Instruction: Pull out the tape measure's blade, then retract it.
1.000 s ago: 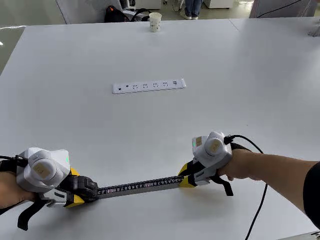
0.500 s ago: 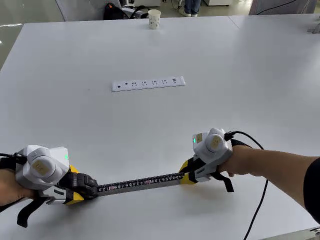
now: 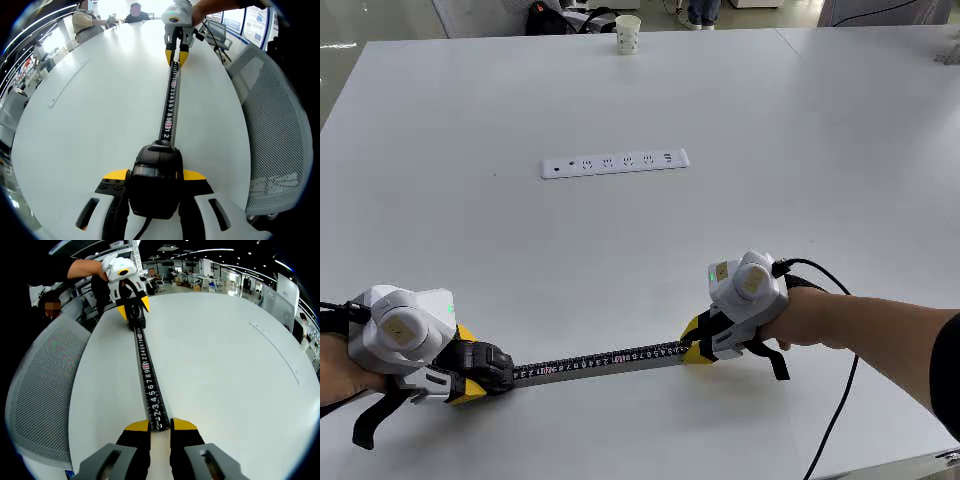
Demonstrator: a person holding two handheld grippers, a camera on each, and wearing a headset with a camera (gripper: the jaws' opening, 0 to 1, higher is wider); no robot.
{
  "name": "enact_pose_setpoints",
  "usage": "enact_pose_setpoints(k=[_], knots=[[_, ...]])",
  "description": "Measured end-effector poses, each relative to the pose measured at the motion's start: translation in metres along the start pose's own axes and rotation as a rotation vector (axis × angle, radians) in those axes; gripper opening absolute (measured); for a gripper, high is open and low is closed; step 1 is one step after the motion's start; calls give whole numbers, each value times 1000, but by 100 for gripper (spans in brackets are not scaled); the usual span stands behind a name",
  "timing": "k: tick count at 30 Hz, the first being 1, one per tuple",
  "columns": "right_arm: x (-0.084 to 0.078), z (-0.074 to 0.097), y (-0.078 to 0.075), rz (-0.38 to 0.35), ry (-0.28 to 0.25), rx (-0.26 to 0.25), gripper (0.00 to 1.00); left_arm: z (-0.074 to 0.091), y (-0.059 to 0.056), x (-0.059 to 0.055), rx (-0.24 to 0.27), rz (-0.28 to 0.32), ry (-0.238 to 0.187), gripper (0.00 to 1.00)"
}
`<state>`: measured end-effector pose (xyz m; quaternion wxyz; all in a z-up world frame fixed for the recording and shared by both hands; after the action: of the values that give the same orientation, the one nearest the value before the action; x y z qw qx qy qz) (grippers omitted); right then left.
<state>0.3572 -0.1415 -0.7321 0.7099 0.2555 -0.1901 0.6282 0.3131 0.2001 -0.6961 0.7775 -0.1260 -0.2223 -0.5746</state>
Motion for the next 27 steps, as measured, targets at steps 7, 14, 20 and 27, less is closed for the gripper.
enact_pose_setpoints(k=[7, 14, 20, 27], knots=[[1, 0, 0, 11, 17, 4, 11, 0, -1, 1, 6, -7, 4, 33], [3, -1, -1, -6, 22, 10, 11, 0, -1, 1, 9, -15, -1, 33], [8, -2, -1, 40, 78, 21, 12, 1, 1, 3, 1, -26, 10, 33], [12, -3, -2, 81, 124, 20, 12, 0, 1, 3, -5, -31, 29, 33]])
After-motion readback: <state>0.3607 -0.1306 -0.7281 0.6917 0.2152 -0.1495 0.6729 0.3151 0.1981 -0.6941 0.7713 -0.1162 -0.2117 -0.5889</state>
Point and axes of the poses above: the centre of the closed fingertips' face, and the gripper's own axes: z roughly backward along the fingers, y roughly to its left, x roughly out of its top, the point moved 9 cm from there along z, roughly backward along the fingers
